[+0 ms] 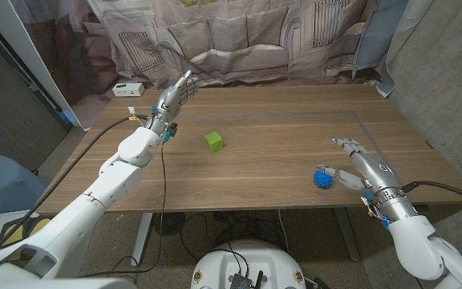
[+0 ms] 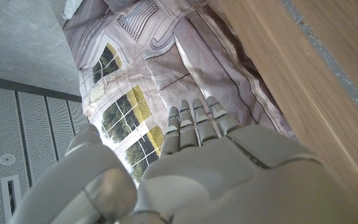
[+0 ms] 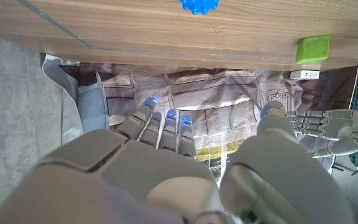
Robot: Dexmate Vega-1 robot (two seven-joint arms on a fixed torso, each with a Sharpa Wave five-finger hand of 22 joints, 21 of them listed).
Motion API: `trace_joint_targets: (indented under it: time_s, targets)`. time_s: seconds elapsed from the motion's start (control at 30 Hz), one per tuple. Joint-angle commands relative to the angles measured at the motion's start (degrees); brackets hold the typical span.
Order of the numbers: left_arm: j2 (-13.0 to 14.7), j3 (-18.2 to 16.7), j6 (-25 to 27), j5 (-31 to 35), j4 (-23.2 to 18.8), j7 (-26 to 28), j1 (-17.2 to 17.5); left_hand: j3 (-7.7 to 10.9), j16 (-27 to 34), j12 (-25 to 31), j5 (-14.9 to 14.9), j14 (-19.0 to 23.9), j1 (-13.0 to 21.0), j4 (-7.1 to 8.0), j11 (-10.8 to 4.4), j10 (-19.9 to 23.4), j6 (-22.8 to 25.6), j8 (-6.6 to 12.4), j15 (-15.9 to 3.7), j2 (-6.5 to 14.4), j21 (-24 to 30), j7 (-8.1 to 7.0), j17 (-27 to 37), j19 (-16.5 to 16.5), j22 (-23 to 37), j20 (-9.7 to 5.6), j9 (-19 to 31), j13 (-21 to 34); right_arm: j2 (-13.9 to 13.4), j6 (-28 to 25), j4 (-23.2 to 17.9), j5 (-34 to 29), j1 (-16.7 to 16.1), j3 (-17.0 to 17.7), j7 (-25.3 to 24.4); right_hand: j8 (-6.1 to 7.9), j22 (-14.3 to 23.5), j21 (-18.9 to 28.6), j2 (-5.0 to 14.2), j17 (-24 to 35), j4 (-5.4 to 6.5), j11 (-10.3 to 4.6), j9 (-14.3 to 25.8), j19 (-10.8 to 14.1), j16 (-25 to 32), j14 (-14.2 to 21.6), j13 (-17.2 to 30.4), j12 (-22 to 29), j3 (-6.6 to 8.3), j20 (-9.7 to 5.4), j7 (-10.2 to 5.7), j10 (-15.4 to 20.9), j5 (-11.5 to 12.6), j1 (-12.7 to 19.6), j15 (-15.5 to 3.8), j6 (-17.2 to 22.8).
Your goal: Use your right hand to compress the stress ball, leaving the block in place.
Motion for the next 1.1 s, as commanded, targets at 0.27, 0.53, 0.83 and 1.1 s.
trace_joint_targets:
  time_s: [0.27, 0.53, 0.83, 1.1]
  targets:
    - [-1.1, -0.4, -2.0, 1.2, -0.7, 2.7, 1.5, 0.17, -0.2, -0.2, -0.2, 0.5, 0.2, -0.49, 0.06, 0.3, 0.5, 0.33, -0.04, 0.4, -0.1, 0.05, 0.1, 0.3, 0.3, 0.36, 0.3, 0.1, -3.5, -2.0, -2.5, -3.8, -2.7, 1.4, -0.1, 0.92, 0.2, 1.9, -0.26, 0.3, -0.14, 1.58, 0.3, 7.4, 1.6, 4.6, 0.3, 1.0, 1.34, -0.04, 0.28, 2.0, 0.8, 2.6, 0.27, 1.1]
    - [-0.9, -1.1, -2.5, 0.7, -1.2, 2.5, 2.0, 0.22, -0.2, -0.2, -0.2, 0.6, 0.3, -0.58, -0.01, 0.4, 0.6, 0.4, -0.01, 0.4, -0.1, 0.02, 0.1, 0.3, 0.3, 0.37, 0.3, 0.1, -3.5, -5.3, -5.3, -7.4, -3.5, 1.5, 3.3, 0.84, 0.1, 1.7, -0.3, 0.3, -0.44, 1.25, 0.3, 7.7, 1.5, 4.9, 0.3, 0.9, 1.83, 1.08, 0.19, 2.0, 0.9, 3.8, 0.18, 0.7]
    - [-2.2, -1.1, -4.8, 0.6, 0.3, 2.4, 2.2, 0.25, -0.2, -0.2, -0.2, 0.6, 0.3, -0.65, 0.02, 0.3, 0.8, 0.45, 0.01, 0.5, -0.1, 0.0, 0.1, 0.2, 0.3, 0.36, 0.3, 0.1, -4.6, -7.6, -7.5, -8.2, -2.8, 1.5, 10.0, 1.93, 0.2, 1.1, -0.77, 0.2, -0.5, 0.71, 0.4, 7.5, 1.4, 5.3, 0.4, 1.3, 2.32, 1.85, -0.56, 3.2, 0.8, 5.3, 0.06, 3.4]
    - [-2.1, -1.3, -5.2, 0.8, 0.5, 2.6, 2.9, 0.29, -0.1, -0.1, -0.2, 1.0, 0.3, -0.76, 0.42, 0.7, 1.4, 0.68, 0.25, 0.6, -0.1, 0.7, 0.1, 0.3, 0.3, 0.33, 0.2, 0.1, -7.8, -13.4, -10.8, -10.6, -0.2, 0.5, 22.8, 1.2, 0.2, 1.1, -0.68, 0.2, -0.6, 1.06, 0.5, 8.3, 1.1, 5.0, 0.5, 0.9, 2.99, 2.56, -0.44, 2.3, 0.9, 6.8, 0.18, 1.7]
